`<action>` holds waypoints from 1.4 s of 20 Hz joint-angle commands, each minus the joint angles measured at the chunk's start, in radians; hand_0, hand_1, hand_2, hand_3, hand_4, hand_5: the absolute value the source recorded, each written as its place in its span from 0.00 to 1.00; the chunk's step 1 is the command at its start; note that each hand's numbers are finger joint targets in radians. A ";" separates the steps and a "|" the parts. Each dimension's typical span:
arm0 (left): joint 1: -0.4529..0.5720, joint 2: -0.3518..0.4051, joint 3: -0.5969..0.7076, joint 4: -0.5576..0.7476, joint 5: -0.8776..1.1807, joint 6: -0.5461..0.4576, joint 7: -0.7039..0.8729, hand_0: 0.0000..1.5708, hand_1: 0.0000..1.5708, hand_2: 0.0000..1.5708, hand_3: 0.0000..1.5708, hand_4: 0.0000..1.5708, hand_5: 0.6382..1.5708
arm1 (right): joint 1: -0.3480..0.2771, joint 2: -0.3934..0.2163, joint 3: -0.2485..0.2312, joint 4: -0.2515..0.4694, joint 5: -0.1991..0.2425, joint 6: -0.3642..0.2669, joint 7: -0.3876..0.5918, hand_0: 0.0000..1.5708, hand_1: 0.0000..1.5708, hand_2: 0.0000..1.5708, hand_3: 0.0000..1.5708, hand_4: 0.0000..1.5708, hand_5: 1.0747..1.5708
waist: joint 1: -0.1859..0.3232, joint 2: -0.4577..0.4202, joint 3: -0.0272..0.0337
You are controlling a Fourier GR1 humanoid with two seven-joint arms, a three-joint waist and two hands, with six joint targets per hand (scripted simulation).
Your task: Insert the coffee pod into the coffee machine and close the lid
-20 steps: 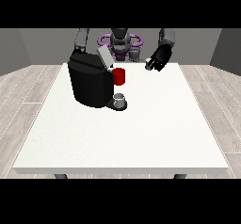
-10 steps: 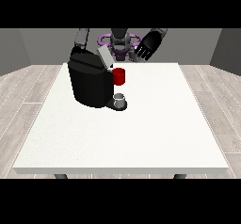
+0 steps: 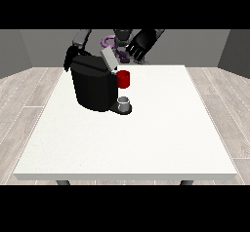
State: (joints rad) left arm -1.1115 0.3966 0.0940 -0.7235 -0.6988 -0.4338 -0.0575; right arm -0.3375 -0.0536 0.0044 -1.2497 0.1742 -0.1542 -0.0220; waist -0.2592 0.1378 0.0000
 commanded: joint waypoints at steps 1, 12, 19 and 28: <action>-0.059 0.011 0.015 0.016 -0.008 0.001 0.044 0.78 0.78 0.81 0.80 0.31 1.00 | -0.017 -0.008 -0.011 -0.018 0.000 -0.006 -0.018 0.00 0.00 0.00 0.00 0.02 1.00 | -0.024 0.038 0.0003; -0.081 0.046 0.015 0.057 -0.037 0.037 -0.016 0.76 0.76 0.81 0.78 0.30 1.00 | -0.079 -0.022 -0.037 -0.062 -0.022 0.003 0.039 0.00 0.00 0.00 0.00 0.09 1.00 | -0.055 0.129 0.0000; -0.128 0.064 0.030 0.073 -0.031 0.014 -0.021 0.79 0.79 0.82 0.78 0.27 1.00 | -0.084 -0.050 -0.057 -0.040 -0.020 0.009 0.005 0.00 0.00 0.00 0.00 0.10 1.00 | -0.069 0.166 0.0003; -0.169 0.024 0.019 0.064 -0.041 0.025 -0.010 0.74 0.74 0.79 0.76 0.27 1.00 | -0.144 -0.028 -0.082 0.016 -0.009 -0.052 -0.022 0.00 0.00 0.00 0.00 0.11 1.00 | -0.021 0.203 0.0005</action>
State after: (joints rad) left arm -1.2511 0.4223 0.1145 -0.6534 -0.7309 -0.4267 -0.0688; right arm -0.4464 -0.0731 -0.0575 -1.2564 0.1665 -0.1923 -0.0173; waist -0.2858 0.2960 0.0003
